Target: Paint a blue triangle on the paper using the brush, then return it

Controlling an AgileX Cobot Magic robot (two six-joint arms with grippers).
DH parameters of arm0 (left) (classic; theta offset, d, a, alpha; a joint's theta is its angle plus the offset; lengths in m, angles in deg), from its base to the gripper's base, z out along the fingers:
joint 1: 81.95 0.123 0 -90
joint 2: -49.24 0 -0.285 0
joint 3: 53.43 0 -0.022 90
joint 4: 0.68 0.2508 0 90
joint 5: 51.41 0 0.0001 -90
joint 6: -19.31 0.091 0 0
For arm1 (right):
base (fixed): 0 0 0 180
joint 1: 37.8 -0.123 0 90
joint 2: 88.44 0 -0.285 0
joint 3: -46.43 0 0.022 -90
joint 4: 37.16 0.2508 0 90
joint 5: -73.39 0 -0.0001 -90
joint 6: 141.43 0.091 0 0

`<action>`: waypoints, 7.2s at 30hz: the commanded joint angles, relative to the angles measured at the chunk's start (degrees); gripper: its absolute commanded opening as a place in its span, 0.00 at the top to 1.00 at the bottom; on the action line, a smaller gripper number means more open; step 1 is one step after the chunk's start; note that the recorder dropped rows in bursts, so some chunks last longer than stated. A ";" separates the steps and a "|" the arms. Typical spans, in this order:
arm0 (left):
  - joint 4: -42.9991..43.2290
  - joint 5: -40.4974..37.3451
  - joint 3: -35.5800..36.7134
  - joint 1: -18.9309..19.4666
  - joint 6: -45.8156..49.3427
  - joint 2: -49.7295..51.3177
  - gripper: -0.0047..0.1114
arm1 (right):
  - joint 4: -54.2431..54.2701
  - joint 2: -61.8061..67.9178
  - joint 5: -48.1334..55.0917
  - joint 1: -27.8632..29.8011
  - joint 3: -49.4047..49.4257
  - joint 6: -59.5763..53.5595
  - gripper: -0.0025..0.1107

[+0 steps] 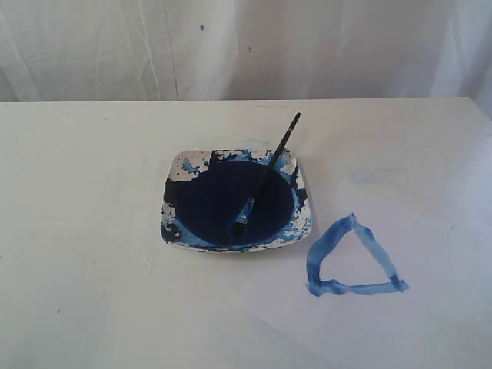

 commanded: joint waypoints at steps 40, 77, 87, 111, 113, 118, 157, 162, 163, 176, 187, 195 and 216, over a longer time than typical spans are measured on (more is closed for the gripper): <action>16.48 2.57 0.57 -0.37 -16.64 -0.27 0.96 | -0.59 -0.24 0.02 -0.03 0.14 -0.64 0.98; 11.20 2.70 0.57 -0.37 -16.58 -0.27 0.96 | -0.51 -0.24 0.02 1.72 0.14 -0.64 0.98; 11.20 2.55 0.57 -0.37 -16.58 -0.27 0.96 | -0.62 -0.24 0.02 1.70 0.14 -0.64 0.98; 11.65 2.48 0.57 -0.37 -12.17 -0.27 0.96 | -0.51 -0.24 0.02 1.70 0.14 -0.64 0.98; 11.65 2.48 0.57 -0.37 -12.17 -0.27 0.96 | -0.51 -0.24 0.02 1.70 0.14 -0.64 0.98; 11.68 2.48 0.57 -0.37 -12.72 -0.27 0.96 | -0.51 -0.24 0.02 1.70 0.14 -0.64 0.98; 11.68 2.34 0.57 -3.42 -13.89 -0.27 0.96 | -0.62 -0.24 0.02 1.70 0.14 -0.64 0.98; 11.68 2.34 0.57 -3.42 -13.89 -0.27 0.96 | -0.62 -0.24 0.02 1.70 0.14 -0.64 0.98; 11.68 2.34 0.57 -3.42 -13.89 -0.27 0.96 | -0.62 -0.24 0.02 1.70 0.14 -0.64 0.98; 11.68 2.34 0.57 -3.42 -13.89 -0.27 0.96 | -0.92 -0.24 0.02 3.16 0.14 -0.64 0.98; 11.68 2.34 0.57 -3.42 -13.89 -0.27 0.96 | -0.92 -0.24 0.02 3.76 0.14 -0.64 0.98; 11.68 2.34 0.57 -3.42 -13.89 -0.27 0.96 | -0.92 -0.24 0.02 3.76 0.14 -0.64 0.98; 11.68 2.34 0.57 -3.42 -13.89 -0.27 0.96 | -0.92 -0.24 0.02 3.76 0.14 -0.64 0.98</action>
